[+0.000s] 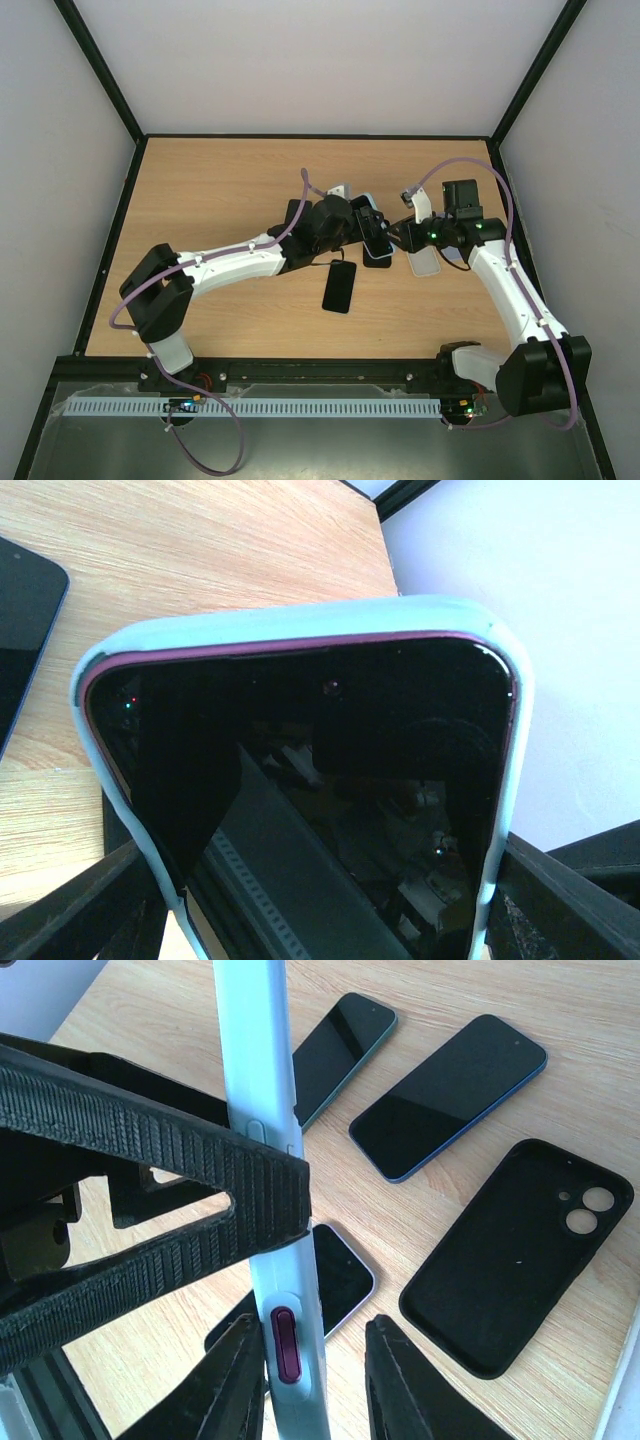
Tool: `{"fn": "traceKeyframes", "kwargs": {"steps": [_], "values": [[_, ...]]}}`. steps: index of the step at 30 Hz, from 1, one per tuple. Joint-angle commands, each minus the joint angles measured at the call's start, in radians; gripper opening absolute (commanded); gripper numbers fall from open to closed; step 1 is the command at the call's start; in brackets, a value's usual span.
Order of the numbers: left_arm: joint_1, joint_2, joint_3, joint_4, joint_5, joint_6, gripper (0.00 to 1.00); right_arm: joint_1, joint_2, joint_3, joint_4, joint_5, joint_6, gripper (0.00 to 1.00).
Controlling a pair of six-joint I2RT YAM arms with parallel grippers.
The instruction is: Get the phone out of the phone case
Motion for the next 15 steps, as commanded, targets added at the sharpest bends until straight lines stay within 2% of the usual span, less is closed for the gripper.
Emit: {"fn": "traceKeyframes", "kwargs": {"steps": [1, 3, 6, 11, 12, 15], "values": [[-0.009, -0.054, 0.009, 0.091, 0.021, 0.008, 0.59, 0.007, 0.004, 0.002, -0.025, -0.015, -0.006, 0.26], [-0.011, -0.054, 0.01, 0.091, 0.021, 0.011, 0.59, 0.007, 0.011, 0.0, -0.027, -0.016, -0.007, 0.24], [-0.011, -0.059, 0.01, 0.091, 0.019, 0.014, 0.6, 0.009, 0.019, 0.004, -0.033, -0.02, -0.007, 0.11], [-0.007, -0.068, 0.009, 0.088, -0.007, 0.032, 0.65, 0.009, 0.016, 0.028, -0.043, -0.033, 0.011, 0.02], [-0.005, -0.071, 0.008, 0.086, -0.015, 0.038, 0.68, 0.009, 0.016, 0.034, -0.045, -0.032, 0.018, 0.02], [0.002, -0.087, -0.006, 0.093, -0.059, 0.071, 0.86, 0.009, 0.014, 0.048, -0.041, -0.034, 0.049, 0.02]]}}
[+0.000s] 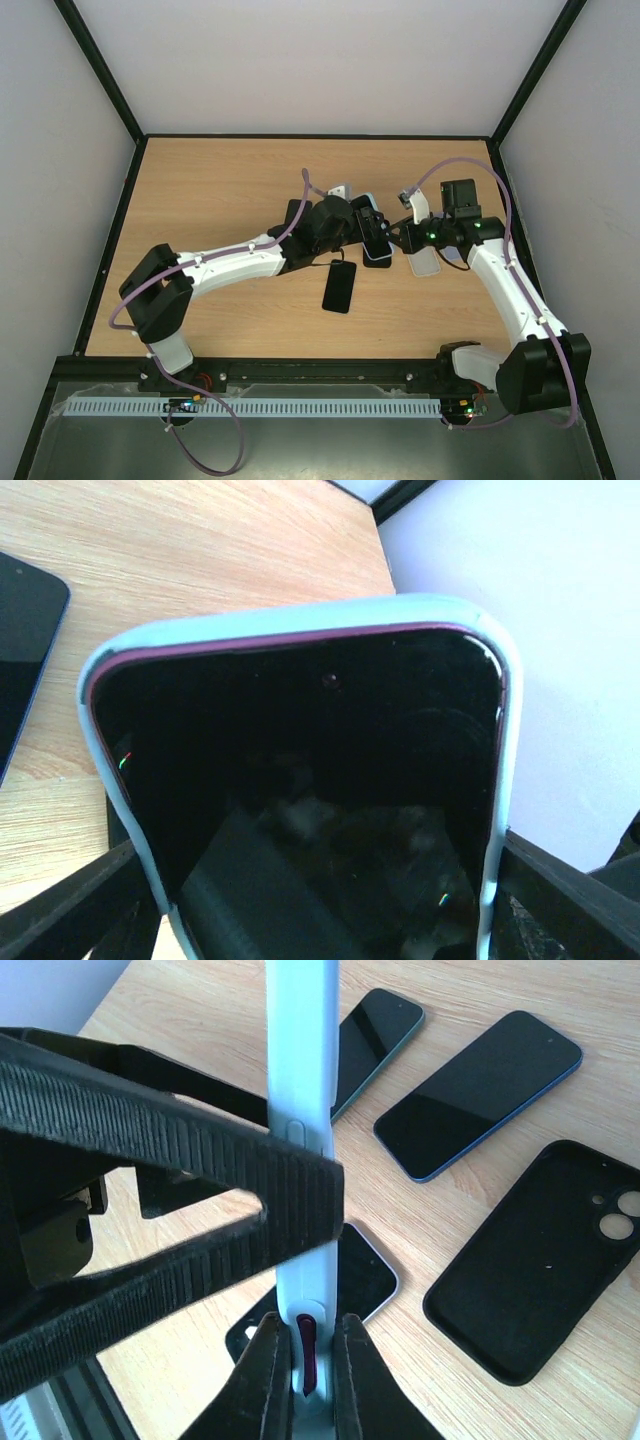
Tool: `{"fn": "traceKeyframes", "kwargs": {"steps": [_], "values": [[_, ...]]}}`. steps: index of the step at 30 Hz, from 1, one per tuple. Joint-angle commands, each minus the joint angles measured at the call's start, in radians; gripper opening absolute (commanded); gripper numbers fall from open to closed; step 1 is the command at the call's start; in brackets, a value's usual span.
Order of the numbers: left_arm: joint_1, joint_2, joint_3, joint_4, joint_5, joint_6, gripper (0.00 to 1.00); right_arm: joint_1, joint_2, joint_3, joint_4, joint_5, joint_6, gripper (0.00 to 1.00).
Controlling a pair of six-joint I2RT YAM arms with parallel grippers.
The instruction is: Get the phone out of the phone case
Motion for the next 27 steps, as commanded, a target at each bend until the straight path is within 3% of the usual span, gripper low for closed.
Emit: {"fn": "traceKeyframes", "kwargs": {"steps": [1, 3, 8, 11, 15, 21, 27], "values": [[0.009, -0.092, -0.016, 0.105, -0.072, 0.064, 0.9, 0.002, 0.003, 0.045, -0.022, -0.001, 0.057, 0.02], [0.025, -0.117, -0.041, 0.102, -0.129, 0.067, 0.99, 0.002, 0.003, 0.052, -0.008, 0.006, 0.087, 0.02], [0.114, -0.242, -0.191, 0.195, -0.107, 0.132, 0.99, -0.008, 0.005, 0.092, -0.015, 0.014, 0.107, 0.02], [0.192, -0.361, -0.381, 0.416, 0.009, 0.195, 0.99, -0.023, 0.001, 0.131, -0.057, -0.029, 0.071, 0.02], [0.299, -0.446, -0.64, 0.785, 0.341, 0.275, 0.92, -0.04, -0.015, 0.157, -0.12, -0.155, 0.02, 0.02], [0.32, -0.336, -0.705, 1.15, 0.667, 0.202, 0.78, -0.039, -0.033, 0.147, -0.202, -0.362, -0.061, 0.02], [0.279, -0.158, -0.68, 1.521, 0.77, 0.026, 0.68, -0.039, -0.045, 0.149, -0.267, -0.456, -0.123, 0.02]]}}
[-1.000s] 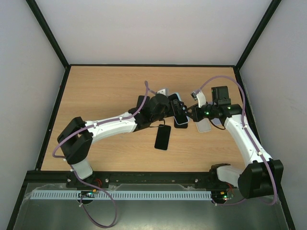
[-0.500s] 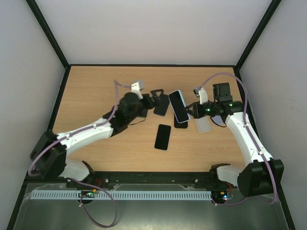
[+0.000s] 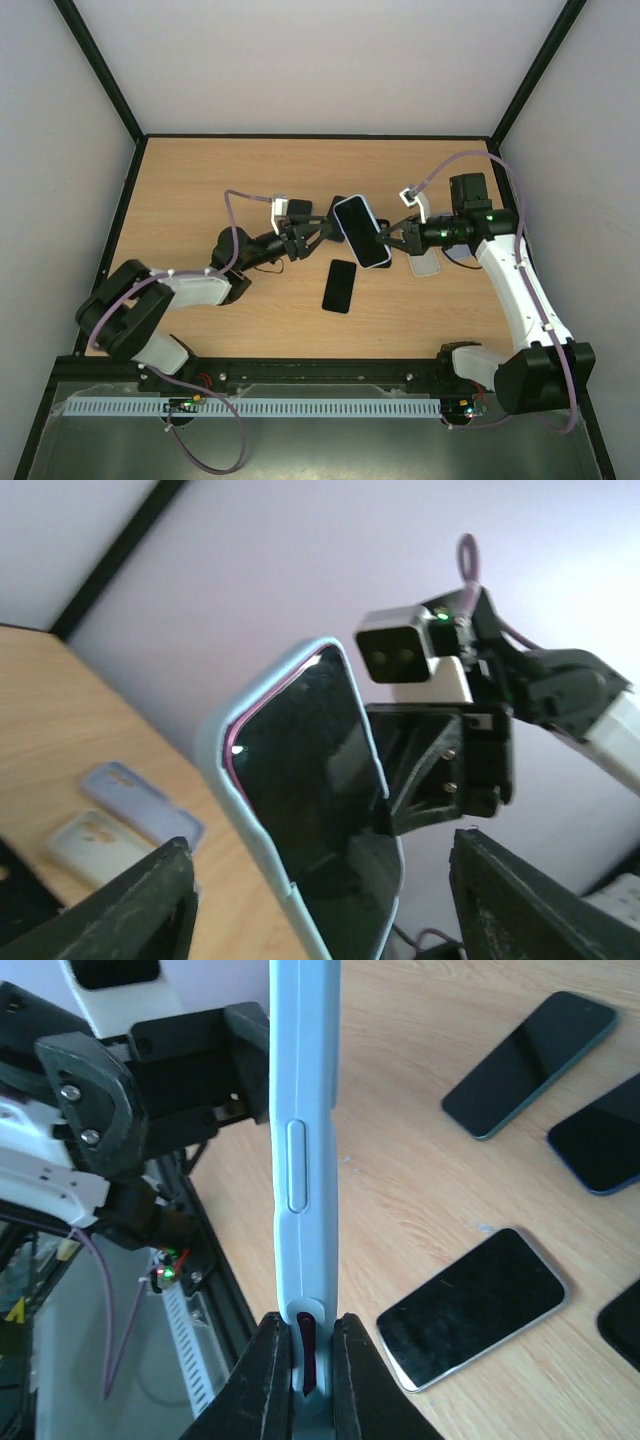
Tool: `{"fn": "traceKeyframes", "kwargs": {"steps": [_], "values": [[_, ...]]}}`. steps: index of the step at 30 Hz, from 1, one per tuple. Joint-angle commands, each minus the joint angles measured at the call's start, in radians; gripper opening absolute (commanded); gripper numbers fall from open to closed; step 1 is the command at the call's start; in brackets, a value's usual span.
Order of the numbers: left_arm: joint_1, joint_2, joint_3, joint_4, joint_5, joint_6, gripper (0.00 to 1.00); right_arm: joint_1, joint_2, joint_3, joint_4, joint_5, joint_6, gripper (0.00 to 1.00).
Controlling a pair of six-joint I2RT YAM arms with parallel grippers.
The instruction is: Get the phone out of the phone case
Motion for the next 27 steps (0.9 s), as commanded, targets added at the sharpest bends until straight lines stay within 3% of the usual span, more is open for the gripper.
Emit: {"fn": "traceKeyframes", "kwargs": {"steps": [1, 10, 17, 27], "values": [[-0.032, 0.111, 0.034, 0.402, 0.156, -0.132, 0.65, 0.001, -0.044, 0.028, -0.048, -0.155, -0.053, 0.02], [-0.074, 0.251, 0.085, 0.554, 0.146, -0.222, 0.55, 0.001, -0.063, -0.009, -0.028, -0.186, -0.027, 0.02], [-0.099, 0.3, 0.146, 0.565, 0.161, -0.239, 0.36, 0.001, -0.065, -0.046, 0.009, -0.168, 0.002, 0.02], [-0.1, 0.296, 0.169, 0.59, 0.168, -0.263, 0.21, 0.0, -0.074, -0.064, 0.018, -0.148, 0.005, 0.02]]}}
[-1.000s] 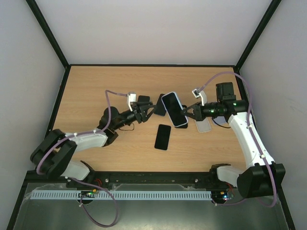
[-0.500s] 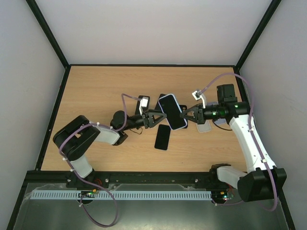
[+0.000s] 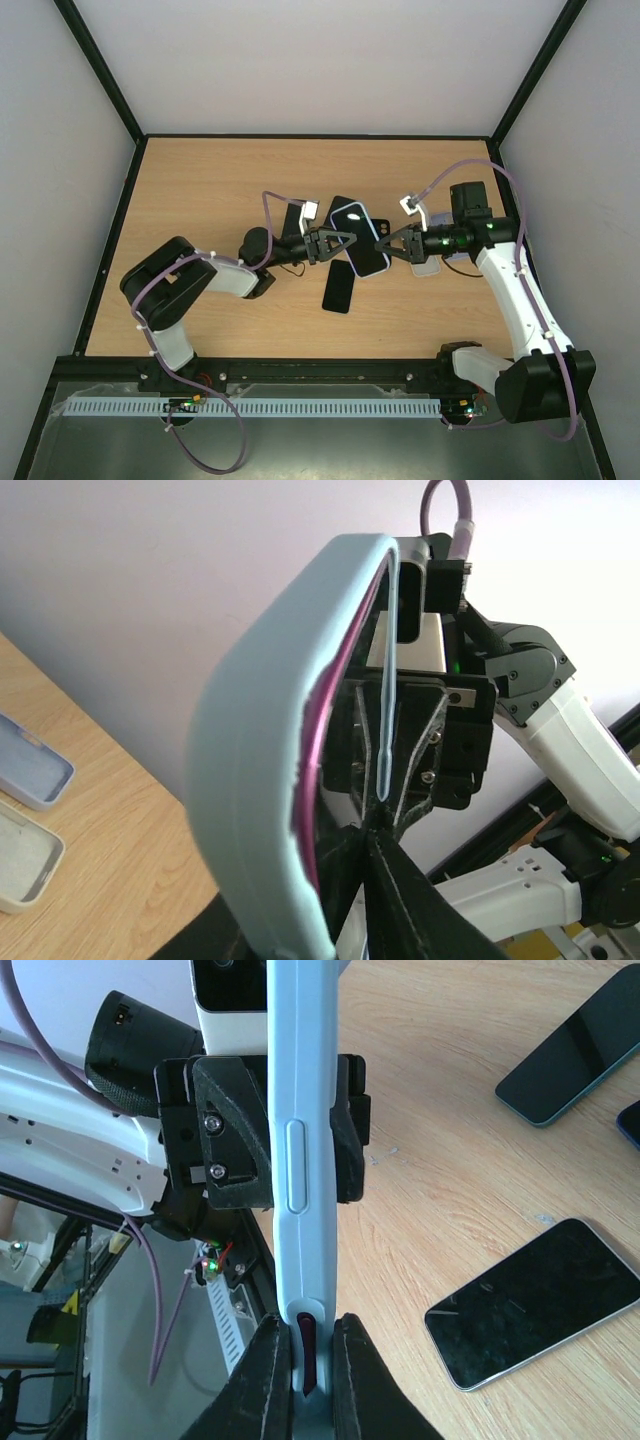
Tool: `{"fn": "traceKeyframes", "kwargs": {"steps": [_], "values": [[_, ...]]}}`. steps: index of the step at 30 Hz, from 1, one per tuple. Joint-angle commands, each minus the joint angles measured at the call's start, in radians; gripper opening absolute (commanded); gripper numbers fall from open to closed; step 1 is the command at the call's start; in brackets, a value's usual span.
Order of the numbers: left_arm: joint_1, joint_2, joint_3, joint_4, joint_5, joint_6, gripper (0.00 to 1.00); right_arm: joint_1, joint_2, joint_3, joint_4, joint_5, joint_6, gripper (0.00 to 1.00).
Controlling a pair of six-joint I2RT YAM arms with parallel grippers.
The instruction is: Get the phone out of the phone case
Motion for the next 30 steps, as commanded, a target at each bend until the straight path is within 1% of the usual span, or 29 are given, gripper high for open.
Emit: {"fn": "traceKeyframes", "kwargs": {"steps": [1, 5, 8, 9, 14, 16, 19, 22, 25, 29, 30], "values": [[-0.004, 0.001, 0.029, 0.327, 0.021, -0.019, 0.19, 0.0, -0.033, -0.002, 0.044, -0.026, 0.008, 0.02], [-0.004, -0.003, 0.024, 0.35, 0.033, -0.045, 0.11, 0.0, -0.039, -0.001, 0.043, -0.006, 0.002, 0.02], [-0.004, -0.025, 0.014, 0.34, 0.036, -0.05, 0.09, 0.0, -0.039, 0.016, 0.019, 0.009, -0.032, 0.03], [-0.002, -0.042, 0.01, 0.327, 0.037, -0.049, 0.08, 0.001, -0.037, 0.027, -0.002, 0.033, -0.052, 0.08], [0.007, -0.153, -0.009, 0.146, 0.068, 0.018, 0.06, 0.001, -0.024, 0.088, -0.134, 0.112, -0.238, 0.41], [0.013, -0.206, -0.011, 0.042, 0.094, 0.076, 0.06, 0.0, -0.026, 0.107, -0.209, 0.142, -0.356, 0.5], [0.028, -0.274, 0.002, -0.132, 0.171, 0.178, 0.07, 0.001, -0.041, 0.11, -0.304, 0.194, -0.543, 0.58], [0.034, -0.314, 0.041, -0.295, 0.246, 0.275, 0.07, 0.002, -0.064, 0.09, -0.378, 0.229, -0.693, 0.58], [0.03, -0.347, 0.076, -0.436, 0.286, 0.362, 0.06, 0.015, -0.116, 0.05, -0.382, 0.238, -0.739, 0.57], [0.027, -0.401, 0.126, -0.679, 0.275, 0.516, 0.04, 0.042, -0.197, 0.001, -0.38, 0.236, -0.82, 0.54], [0.025, -0.405, 0.142, -0.712, 0.282, 0.536, 0.04, 0.042, -0.21, -0.008, -0.362, 0.229, -0.818, 0.53]]}}
